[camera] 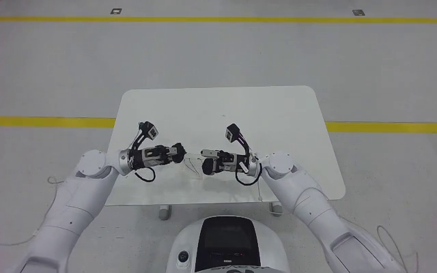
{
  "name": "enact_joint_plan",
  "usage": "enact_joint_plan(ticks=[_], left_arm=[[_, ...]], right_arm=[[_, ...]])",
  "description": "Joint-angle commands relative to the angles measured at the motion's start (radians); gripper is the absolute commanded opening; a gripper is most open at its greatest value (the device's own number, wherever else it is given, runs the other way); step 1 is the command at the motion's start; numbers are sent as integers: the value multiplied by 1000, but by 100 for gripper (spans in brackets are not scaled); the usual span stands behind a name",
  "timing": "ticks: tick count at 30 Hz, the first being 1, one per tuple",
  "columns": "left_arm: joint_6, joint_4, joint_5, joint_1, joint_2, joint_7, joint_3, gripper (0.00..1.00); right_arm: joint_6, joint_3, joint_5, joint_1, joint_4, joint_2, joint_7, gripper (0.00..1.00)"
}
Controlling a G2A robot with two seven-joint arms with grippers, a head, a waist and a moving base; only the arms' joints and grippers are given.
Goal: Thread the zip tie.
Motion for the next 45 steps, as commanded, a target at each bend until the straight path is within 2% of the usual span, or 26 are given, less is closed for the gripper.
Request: enact_joint_plan(ticks=[1,3,6,9,12,13,20,24,26,30,35,45], left_arm=[[0,-17,48,16,-2,6,-57,0],[0,-35,93,39,-9,23,-105,0],[0,-43,141,60,-22,25,-152,0],[0,-31,183,71,-38,15,-187,0],[0,1,170,71,-57,-10,-213,0],[0,11,156,71,-63,-23,-217,0],[0,11,156,71,-63,-23,-217,0],[0,25,219,57,-66,77,-225,0],[0,45,204,53,-72,91,-232,0],[0,91,174,38,-86,59,-250,0],[0,153,178,11,-109,30,-262,0],[0,153,178,11,-109,30,-262,0]], right_arm=[[0,0,0,0,0,0,0,100],[0,0,0,0,0,0,0,100],[0,0,0,0,0,0,0,100],[0,0,0,0,0,0,0,100],[0,0,0,0,0,0,0,100],[0,0,0,0,0,0,0,100],[0,0,0,0,0,0,0,100],[0,0,0,0,0,0,0,100],[0,0,0,0,0,0,0,100],[0,0,0,0,0,0,0,100],[0,0,0,0,0,0,0,100],[0,0,0,0,0,0,0,100]])
